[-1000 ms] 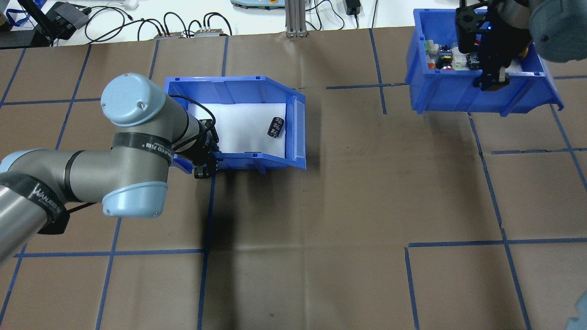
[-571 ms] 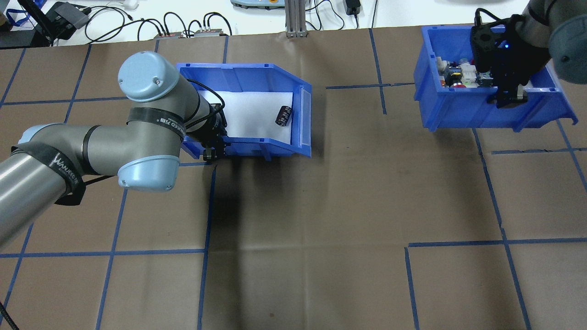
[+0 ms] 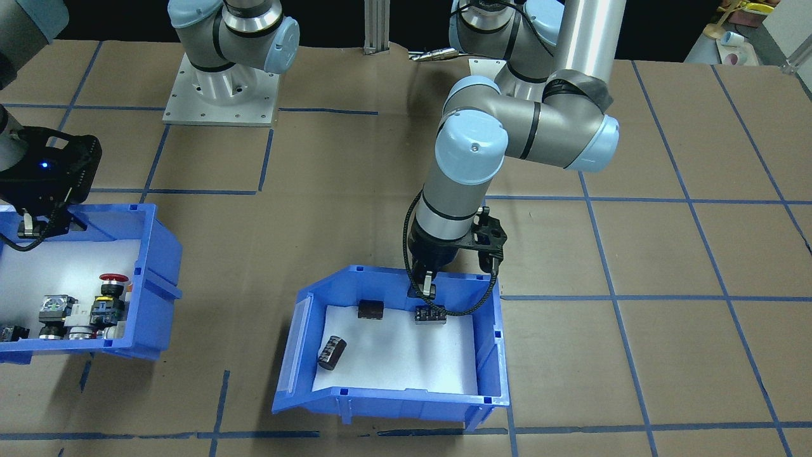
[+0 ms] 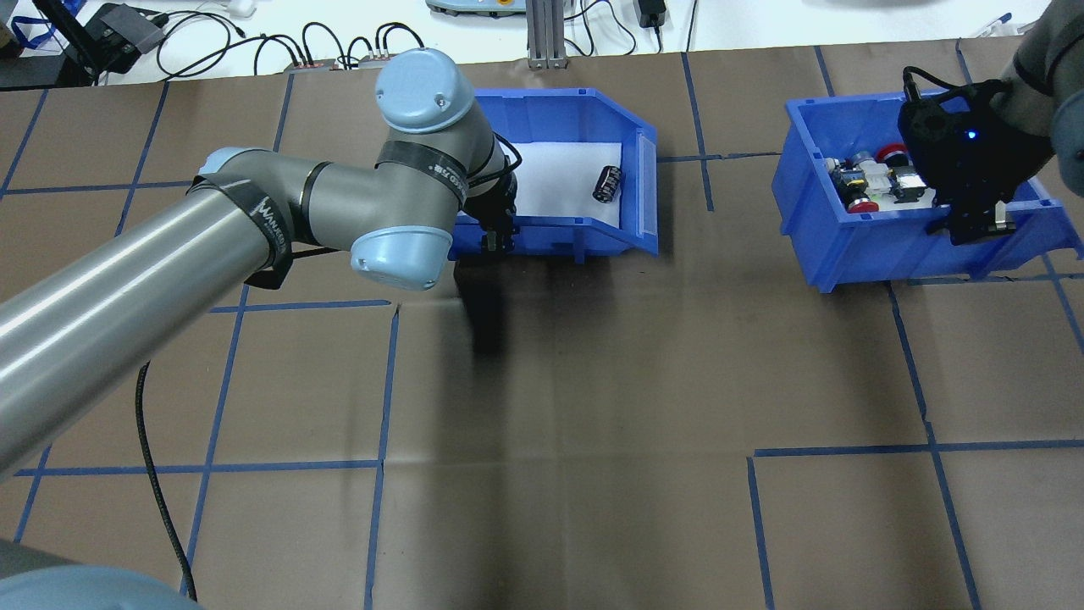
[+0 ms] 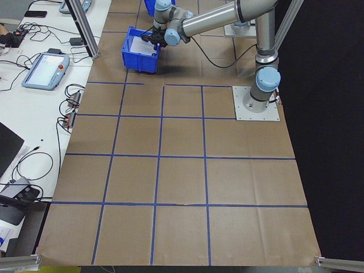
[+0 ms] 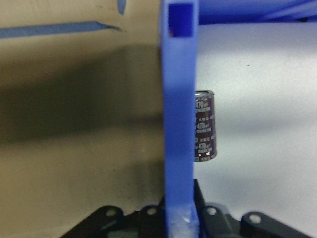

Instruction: Place battery box in front

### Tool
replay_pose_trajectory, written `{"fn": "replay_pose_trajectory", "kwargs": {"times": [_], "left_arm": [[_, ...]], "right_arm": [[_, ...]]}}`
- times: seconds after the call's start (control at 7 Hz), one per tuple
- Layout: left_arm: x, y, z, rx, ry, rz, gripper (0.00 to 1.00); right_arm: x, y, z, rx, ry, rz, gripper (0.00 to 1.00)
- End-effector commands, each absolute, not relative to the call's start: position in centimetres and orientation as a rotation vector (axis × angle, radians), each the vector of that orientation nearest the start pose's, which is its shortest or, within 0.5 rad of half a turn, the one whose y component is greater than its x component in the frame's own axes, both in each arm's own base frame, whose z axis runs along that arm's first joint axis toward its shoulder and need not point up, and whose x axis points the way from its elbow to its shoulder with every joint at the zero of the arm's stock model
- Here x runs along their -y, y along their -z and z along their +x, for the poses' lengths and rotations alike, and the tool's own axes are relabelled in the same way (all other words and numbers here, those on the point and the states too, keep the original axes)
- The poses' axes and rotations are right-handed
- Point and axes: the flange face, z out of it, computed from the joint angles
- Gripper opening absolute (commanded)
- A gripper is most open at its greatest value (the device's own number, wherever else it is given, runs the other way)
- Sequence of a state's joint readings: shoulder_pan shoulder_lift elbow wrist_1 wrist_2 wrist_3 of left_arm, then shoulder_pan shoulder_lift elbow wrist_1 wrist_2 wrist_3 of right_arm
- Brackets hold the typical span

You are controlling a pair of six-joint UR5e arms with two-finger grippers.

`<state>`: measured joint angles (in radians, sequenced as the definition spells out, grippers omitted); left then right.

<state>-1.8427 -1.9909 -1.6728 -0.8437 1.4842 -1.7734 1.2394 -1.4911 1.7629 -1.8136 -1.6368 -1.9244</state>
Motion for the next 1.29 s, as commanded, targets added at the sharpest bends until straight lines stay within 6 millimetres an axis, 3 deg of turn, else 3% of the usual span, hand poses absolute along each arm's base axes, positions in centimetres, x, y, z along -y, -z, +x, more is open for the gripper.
{"fn": "replay_pose_trajectory", "kwargs": {"times": [0.0, 0.57, 0.86, 1.0, 1.14], "left_arm": [[57.9, -27.6, -33.2, -2.433, 0.008, -2.272, 0.0], [59.0, -27.0, -33.7, -2.41, -0.026, -2.253, 0.03], [59.5, -27.0, -33.8, -2.334, -0.025, -2.327, 0.13], [59.3, -27.2, -33.6, -2.283, -0.025, -2.344, 0.37], [58.9, -26.9, -33.4, -2.25, -0.047, -2.319, 0.79]], "right_arm": [[50.1, -36.9, -3.8, -2.189, -0.122, -2.236, 0.08], [43.9, -35.2, -1.6, -2.161, -0.146, -2.214, 0.08], [41.5, -34.6, -0.8, -2.166, -0.148, -2.212, 0.08], [40.4, -34.6, -0.4, -2.165, -0.15, -2.202, 0.08], [38.7, -34.6, 0.3, -2.17, -0.149, -2.206, 0.08]]}}
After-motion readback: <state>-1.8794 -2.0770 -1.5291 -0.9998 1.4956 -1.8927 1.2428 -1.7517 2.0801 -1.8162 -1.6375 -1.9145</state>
